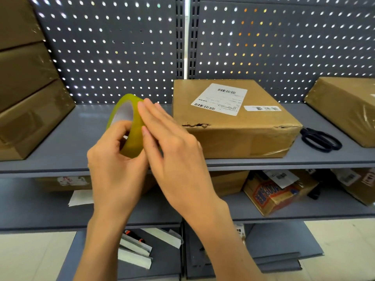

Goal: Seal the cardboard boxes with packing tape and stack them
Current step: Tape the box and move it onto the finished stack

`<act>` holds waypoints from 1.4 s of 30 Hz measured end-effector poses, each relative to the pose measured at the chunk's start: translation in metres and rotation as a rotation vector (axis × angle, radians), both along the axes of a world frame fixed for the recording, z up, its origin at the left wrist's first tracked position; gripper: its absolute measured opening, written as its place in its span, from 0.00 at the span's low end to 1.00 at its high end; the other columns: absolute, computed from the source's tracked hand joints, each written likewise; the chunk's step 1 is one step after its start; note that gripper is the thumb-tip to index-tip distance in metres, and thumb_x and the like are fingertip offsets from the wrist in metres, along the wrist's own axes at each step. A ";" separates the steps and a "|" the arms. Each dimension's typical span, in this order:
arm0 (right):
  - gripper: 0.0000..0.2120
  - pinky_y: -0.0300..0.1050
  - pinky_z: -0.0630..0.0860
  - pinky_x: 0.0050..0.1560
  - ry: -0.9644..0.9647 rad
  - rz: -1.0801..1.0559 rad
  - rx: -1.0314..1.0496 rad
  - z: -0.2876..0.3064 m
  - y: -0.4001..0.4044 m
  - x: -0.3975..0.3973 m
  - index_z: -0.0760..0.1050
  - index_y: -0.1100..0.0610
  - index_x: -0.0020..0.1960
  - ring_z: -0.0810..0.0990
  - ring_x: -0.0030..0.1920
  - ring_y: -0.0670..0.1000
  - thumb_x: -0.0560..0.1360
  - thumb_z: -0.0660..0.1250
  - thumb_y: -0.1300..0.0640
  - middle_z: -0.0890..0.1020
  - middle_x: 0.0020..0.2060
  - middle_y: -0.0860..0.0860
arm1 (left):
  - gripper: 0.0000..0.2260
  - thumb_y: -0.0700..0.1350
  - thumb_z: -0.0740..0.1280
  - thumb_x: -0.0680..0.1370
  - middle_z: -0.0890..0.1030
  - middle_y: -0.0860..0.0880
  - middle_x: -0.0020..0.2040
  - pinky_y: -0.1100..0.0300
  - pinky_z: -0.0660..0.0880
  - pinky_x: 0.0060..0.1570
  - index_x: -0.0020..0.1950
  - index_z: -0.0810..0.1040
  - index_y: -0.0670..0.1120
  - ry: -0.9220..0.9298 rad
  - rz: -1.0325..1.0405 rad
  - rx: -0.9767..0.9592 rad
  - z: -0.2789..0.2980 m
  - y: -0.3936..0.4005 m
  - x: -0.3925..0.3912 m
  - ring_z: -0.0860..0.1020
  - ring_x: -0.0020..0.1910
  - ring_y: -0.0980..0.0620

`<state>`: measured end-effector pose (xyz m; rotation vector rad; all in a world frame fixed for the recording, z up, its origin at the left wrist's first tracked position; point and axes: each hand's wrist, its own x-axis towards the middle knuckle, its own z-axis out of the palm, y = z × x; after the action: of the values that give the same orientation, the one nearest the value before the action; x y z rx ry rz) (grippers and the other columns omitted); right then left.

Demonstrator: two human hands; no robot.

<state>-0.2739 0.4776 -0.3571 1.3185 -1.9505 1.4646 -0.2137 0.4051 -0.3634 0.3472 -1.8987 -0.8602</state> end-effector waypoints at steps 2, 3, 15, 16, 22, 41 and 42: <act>0.18 0.51 0.68 0.68 -0.014 0.024 0.002 0.000 0.000 0.002 0.72 0.65 0.67 0.70 0.69 0.54 0.78 0.60 0.62 0.75 0.66 0.58 | 0.01 0.44 0.65 0.73 0.76 0.54 0.36 0.71 0.65 0.33 0.41 0.74 0.49 -0.015 -0.021 0.000 0.002 0.001 0.001 0.69 0.31 0.62; 0.18 0.50 0.68 0.68 -0.034 0.046 0.002 0.002 0.002 0.000 0.72 0.64 0.67 0.71 0.69 0.54 0.78 0.60 0.61 0.75 0.66 0.57 | 0.01 0.47 0.65 0.72 0.76 0.54 0.37 0.72 0.66 0.34 0.42 0.74 0.51 -0.037 -0.064 -0.004 0.004 0.000 0.004 0.70 0.32 0.63; 0.17 0.43 0.64 0.69 -0.159 0.103 0.046 0.011 0.007 -0.014 0.74 0.63 0.66 0.71 0.68 0.52 0.80 0.56 0.61 0.78 0.63 0.55 | 0.19 0.59 0.62 0.72 0.81 0.59 0.41 0.60 0.76 0.36 0.62 0.67 0.61 -0.298 -0.297 -0.074 0.005 -0.006 0.015 0.79 0.35 0.56; 0.17 0.45 0.64 0.69 -0.146 0.079 0.043 0.011 0.006 -0.013 0.73 0.63 0.66 0.71 0.68 0.52 0.81 0.55 0.60 0.77 0.63 0.56 | 0.18 0.60 0.62 0.71 0.80 0.57 0.39 0.54 0.76 0.37 0.60 0.68 0.60 -0.291 -0.249 -0.092 0.005 -0.006 0.015 0.78 0.33 0.54; 0.23 0.47 0.60 0.71 -0.054 -0.002 0.115 0.005 0.002 -0.002 0.66 0.65 0.71 0.67 0.71 0.54 0.81 0.50 0.55 0.72 0.69 0.59 | 0.17 0.58 0.60 0.72 0.79 0.50 0.37 0.41 0.75 0.40 0.58 0.71 0.55 -0.244 -0.082 -0.088 0.005 -0.002 0.010 0.76 0.35 0.43; 0.11 0.52 0.70 0.57 -1.539 0.730 -0.305 0.026 0.013 -0.018 0.74 0.56 0.51 0.73 0.47 0.55 0.69 0.59 0.63 0.76 0.48 0.56 | 0.38 0.60 0.66 0.70 0.76 0.52 0.64 0.62 0.74 0.57 0.75 0.61 0.43 -0.302 -0.314 -0.073 0.002 0.001 0.005 0.77 0.58 0.57; 0.13 0.53 0.71 0.59 -1.527 0.774 -0.337 0.026 0.014 -0.019 0.75 0.58 0.51 0.74 0.48 0.55 0.69 0.57 0.63 0.78 0.48 0.56 | 0.38 0.59 0.67 0.71 0.73 0.51 0.68 0.60 0.72 0.61 0.75 0.60 0.43 -0.322 -0.355 -0.079 0.002 -0.001 0.006 0.74 0.63 0.57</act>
<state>-0.2932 0.4920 -0.3314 0.7336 -1.5186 3.7167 -0.2073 0.4038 -0.3617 0.1025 -2.3319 -1.0024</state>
